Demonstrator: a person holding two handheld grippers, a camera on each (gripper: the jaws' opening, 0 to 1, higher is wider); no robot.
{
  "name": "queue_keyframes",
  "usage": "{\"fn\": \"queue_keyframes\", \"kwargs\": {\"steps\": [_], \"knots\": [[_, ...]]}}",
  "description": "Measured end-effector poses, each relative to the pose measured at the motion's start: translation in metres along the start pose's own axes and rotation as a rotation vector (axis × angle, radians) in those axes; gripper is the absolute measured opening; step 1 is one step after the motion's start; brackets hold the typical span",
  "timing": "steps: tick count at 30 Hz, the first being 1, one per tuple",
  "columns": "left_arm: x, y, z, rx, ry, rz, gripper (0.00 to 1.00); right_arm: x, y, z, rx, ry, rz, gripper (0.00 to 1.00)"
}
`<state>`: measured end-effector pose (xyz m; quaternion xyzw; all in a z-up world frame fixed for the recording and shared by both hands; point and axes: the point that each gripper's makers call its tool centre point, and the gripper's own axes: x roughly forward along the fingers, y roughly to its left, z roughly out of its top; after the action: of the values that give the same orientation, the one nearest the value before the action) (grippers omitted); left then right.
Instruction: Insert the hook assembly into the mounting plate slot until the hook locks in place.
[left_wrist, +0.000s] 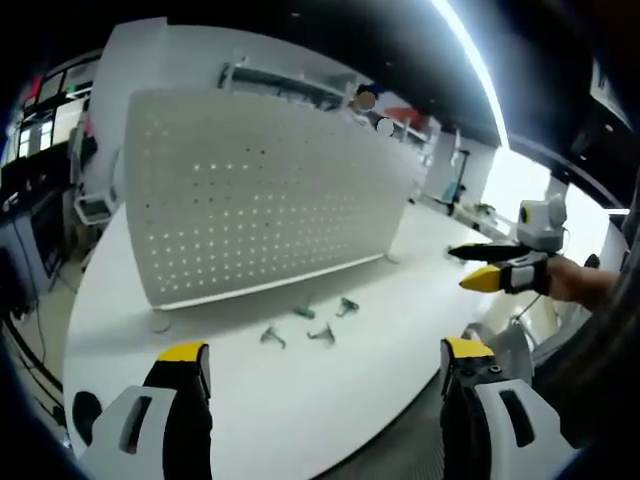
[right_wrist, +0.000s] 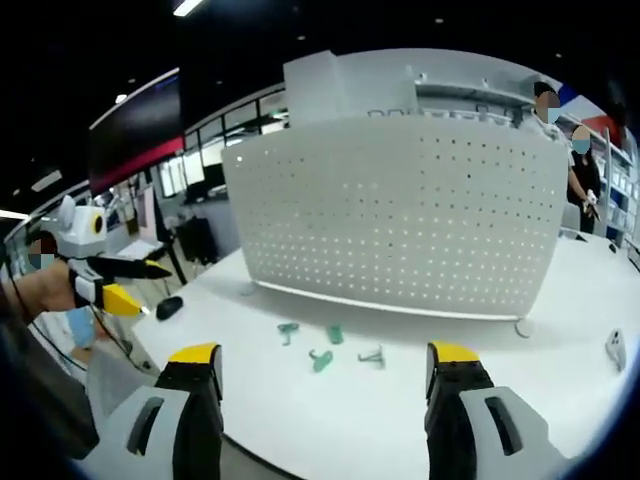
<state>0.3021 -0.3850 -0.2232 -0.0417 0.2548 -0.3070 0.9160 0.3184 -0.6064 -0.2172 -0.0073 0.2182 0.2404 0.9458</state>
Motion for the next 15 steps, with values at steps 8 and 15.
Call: {"fn": "queue_keyframes", "kwargs": {"steps": [8, 15], "knots": [[0.002, -0.001, -0.005, -0.010, 0.007, -0.002, 0.96, 0.000, 0.000, -0.002, 0.002, 0.004, 0.001, 0.84], [0.010, 0.003, -0.014, -0.019, 0.024, -0.015, 0.95, 0.000, 0.001, -0.002, 0.005, 0.004, 0.002, 0.84]]}}
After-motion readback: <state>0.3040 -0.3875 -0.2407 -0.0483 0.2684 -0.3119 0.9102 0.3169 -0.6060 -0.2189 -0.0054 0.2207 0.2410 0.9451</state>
